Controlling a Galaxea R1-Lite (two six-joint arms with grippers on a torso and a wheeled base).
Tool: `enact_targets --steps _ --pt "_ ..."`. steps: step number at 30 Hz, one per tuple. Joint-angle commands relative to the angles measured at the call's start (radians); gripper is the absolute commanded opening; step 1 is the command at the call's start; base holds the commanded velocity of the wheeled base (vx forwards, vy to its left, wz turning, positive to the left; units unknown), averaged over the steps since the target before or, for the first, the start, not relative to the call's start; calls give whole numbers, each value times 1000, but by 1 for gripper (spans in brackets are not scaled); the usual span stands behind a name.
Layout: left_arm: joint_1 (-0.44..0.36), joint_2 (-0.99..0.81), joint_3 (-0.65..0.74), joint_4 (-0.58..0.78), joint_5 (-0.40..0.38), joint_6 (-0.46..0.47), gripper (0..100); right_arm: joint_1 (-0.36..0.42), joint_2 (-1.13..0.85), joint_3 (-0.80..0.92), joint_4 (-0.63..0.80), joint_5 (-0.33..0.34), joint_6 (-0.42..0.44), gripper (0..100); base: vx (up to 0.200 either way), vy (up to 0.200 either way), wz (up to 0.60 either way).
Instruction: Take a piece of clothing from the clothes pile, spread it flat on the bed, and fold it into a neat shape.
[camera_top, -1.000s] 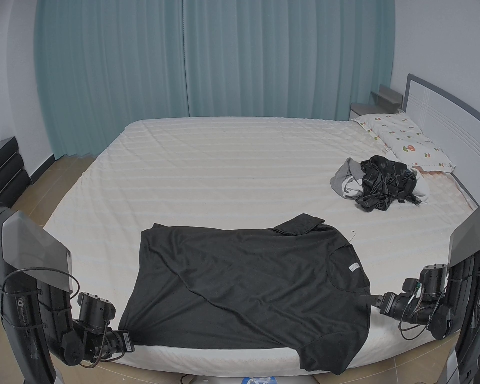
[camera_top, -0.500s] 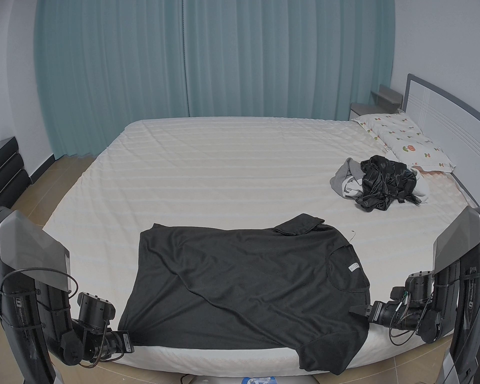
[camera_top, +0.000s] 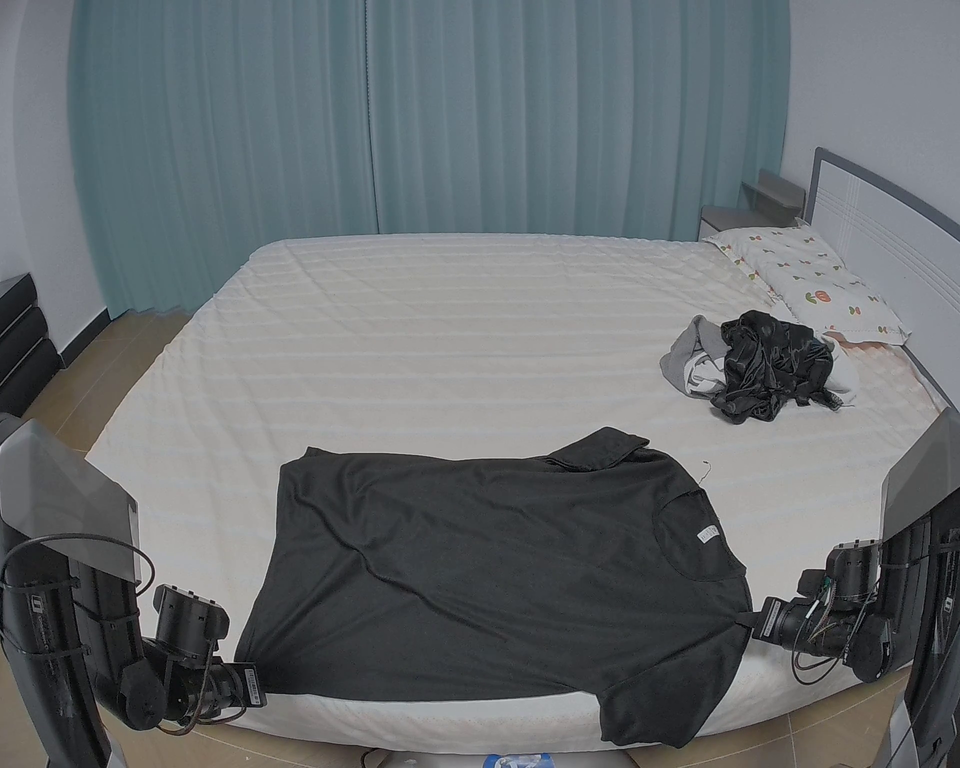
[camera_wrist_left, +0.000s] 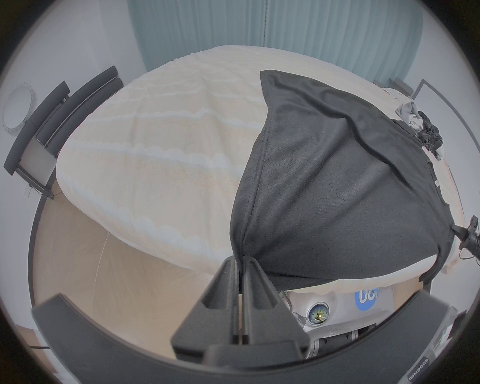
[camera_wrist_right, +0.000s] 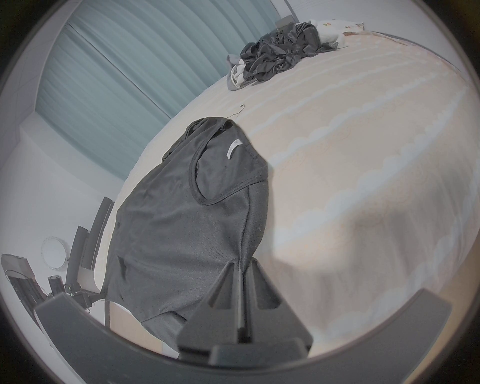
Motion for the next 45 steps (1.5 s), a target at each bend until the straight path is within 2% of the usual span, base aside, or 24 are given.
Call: enact_targets --steps 1,8,21,27,32,45 --pt "2 4 13 2 -2 0 0 -25 -8 5 -9 0 -25 0 0 0 0" --pt "2 4 15 2 -4 2 0 -35 -13 6 -10 0 -28 0 0 0 0" --pt "2 -6 15 60 -2 25 0 -24 -25 63 10 -3 -140 0 0 0 0" --pt "16 -5 15 60 1 33 0 -24 -68 63 148 -11 -207 0 0 0 0" --pt "31 -8 15 94 4 66 0 -13 -91 63 206 -11 -220 0 0 0 0" --pt "33 -13 15 120 6 77 0 4 -65 63 198 -22 -223 0 0 0 0"
